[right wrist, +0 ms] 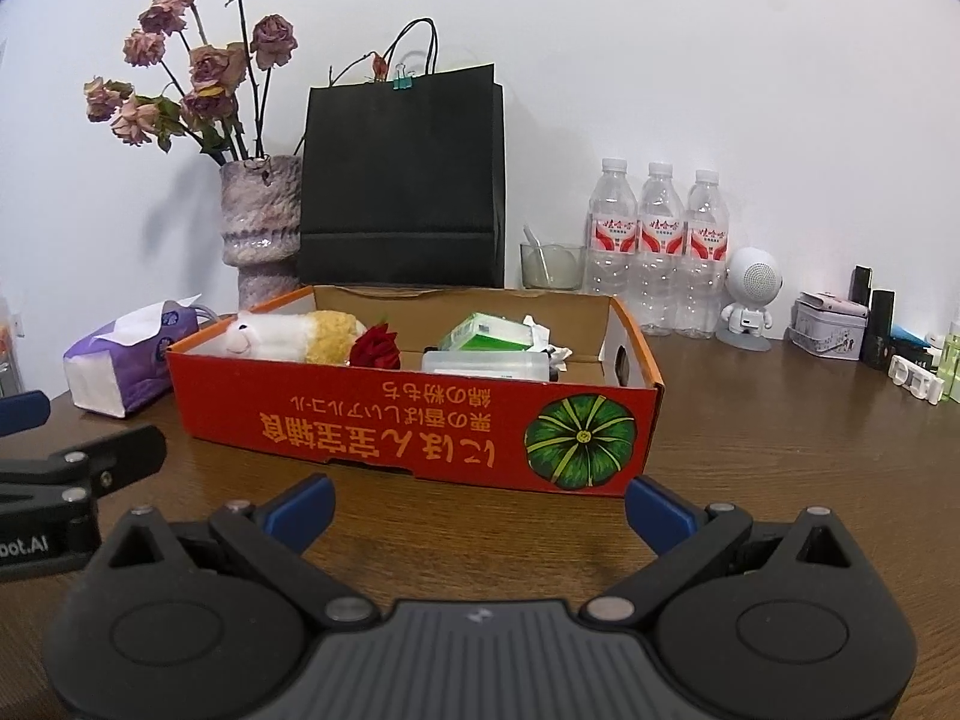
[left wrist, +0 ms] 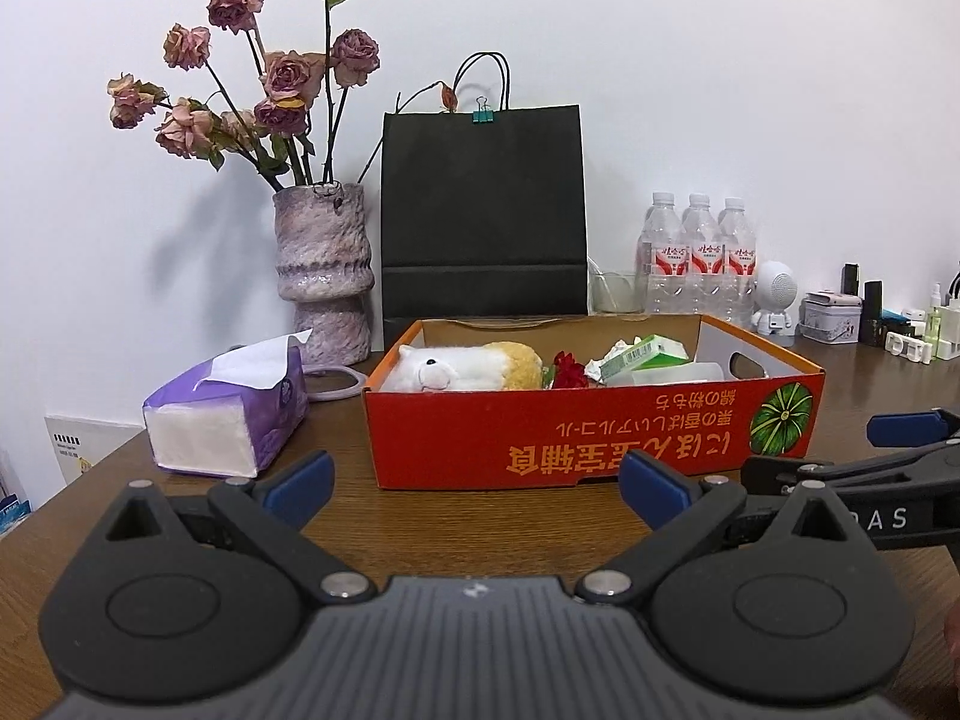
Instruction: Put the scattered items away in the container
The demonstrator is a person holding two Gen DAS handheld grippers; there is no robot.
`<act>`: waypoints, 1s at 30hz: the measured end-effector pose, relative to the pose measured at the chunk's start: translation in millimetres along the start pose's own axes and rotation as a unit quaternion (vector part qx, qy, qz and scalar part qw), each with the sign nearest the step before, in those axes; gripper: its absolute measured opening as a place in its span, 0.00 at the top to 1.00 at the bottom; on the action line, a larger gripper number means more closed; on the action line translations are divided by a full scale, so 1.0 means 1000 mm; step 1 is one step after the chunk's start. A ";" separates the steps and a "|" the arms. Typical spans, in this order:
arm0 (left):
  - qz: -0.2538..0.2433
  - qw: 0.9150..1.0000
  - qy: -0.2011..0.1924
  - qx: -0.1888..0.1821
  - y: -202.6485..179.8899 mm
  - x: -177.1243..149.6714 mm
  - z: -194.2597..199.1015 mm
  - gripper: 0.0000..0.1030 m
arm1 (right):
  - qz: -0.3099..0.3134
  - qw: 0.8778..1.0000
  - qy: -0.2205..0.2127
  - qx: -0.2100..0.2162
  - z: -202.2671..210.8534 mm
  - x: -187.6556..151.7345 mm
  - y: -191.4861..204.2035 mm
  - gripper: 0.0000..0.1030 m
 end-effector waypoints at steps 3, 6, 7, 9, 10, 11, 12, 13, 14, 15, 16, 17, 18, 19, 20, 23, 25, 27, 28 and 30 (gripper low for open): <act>0.000 1.000 0.000 -0.001 0.000 0.000 0.000 0.00 | 0.001 1.000 -0.001 -0.001 0.000 0.000 0.000 0.00; 0.000 1.000 0.000 -0.001 0.000 0.000 0.000 0.00 | 0.003 1.000 -0.002 -0.001 0.001 0.000 0.001 0.00; 0.001 1.000 0.000 -0.001 0.000 0.000 0.000 0.00 | 0.003 1.000 -0.002 -0.001 0.001 0.000 0.001 0.00; 0.002 1.000 0.000 -0.002 0.000 0.000 0.000 0.00 | 0.004 1.000 -0.003 -0.001 0.001 0.000 0.002 0.00; 0.002 1.000 0.000 -0.002 0.001 0.000 0.000 0.00 | 0.004 1.000 -0.003 -0.001 0.001 0.001 0.002 0.00; 0.002 1.000 0.000 -0.002 0.000 0.000 0.000 0.00 | 0.004 1.000 -0.003 -0.001 0.001 0.001 0.002 0.00; 0.002 1.000 -0.001 -0.002 0.000 0.000 0.000 0.00 | 0.004 1.000 -0.003 -0.001 0.001 0.001 0.002 0.00; 0.001 1.000 -0.001 -0.002 0.000 0.000 -0.001 0.00 | 0.004 1.000 -0.003 -0.001 0.001 0.001 0.002 0.00; 0.001 1.000 -0.001 -0.003 0.001 0.000 -0.001 0.00 | 0.004 1.000 -0.003 0.000 0.001 0.001 0.002 0.00; 0.001 1.000 -0.001 -0.003 0.001 0.000 -0.001 0.00 | 0.004 1.000 -0.003 0.000 0.001 0.001 0.002 0.00; 0.000 1.000 0.000 -0.004 0.001 0.000 -0.001 0.00 | 0.004 1.000 -0.003 -0.001 0.001 0.001 0.002 0.00; -0.001 1.000 0.000 -0.004 0.001 0.000 -0.001 0.00 | 0.004 1.000 -0.003 -0.001 0.001 0.001 0.002 0.00; -0.001 1.000 -0.001 -0.004 0.001 0.000 -0.001 0.00 | 0.005 1.000 -0.003 -0.001 0.000 0.001 0.002 0.00; -0.002 1.000 -0.001 -0.004 0.000 0.000 0.000 0.00 | 0.005 1.000 -0.003 -0.001 0.001 0.000 0.002 0.00; -0.002 1.000 -0.001 -0.004 0.000 -0.001 0.000 0.00 | 0.005 1.000 -0.003 -0.001 0.001 0.000 0.002 0.00; -0.002 1.000 -0.001 -0.005 0.000 -0.001 0.000 0.00 | 0.006 1.000 -0.003 0.000 0.001 0.001 0.003 0.00; -0.002 1.000 0.000 -0.005 0.000 -0.001 0.000 0.00 | 0.005 1.000 -0.003 0.000 0.001 0.001 0.003 0.00; -0.003 1.000 -0.001 -0.005 0.000 -0.001 0.000 0.00 | 0.005 1.000 -0.003 0.000 0.001 0.001 0.003 0.00; -0.003 1.000 -0.001 -0.005 0.000 -0.001 0.000 0.00 | 0.005 1.000 -0.003 0.000 0.001 0.001 0.003 0.00; -0.003 1.000 0.000 -0.005 0.000 -0.001 0.000 0.00 | 0.006 1.000 -0.003 0.000 0.001 0.001 0.003 0.00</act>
Point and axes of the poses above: each gripper's, at about its wrist camera, not at the fingertips, and z roughly against the way its jaws point, y to its left, x to its top, the point moved 4 cm from there along -z, roughly the way its jaws point, and after that the axes turned 13 degrees about y, right-handed, at the moved point
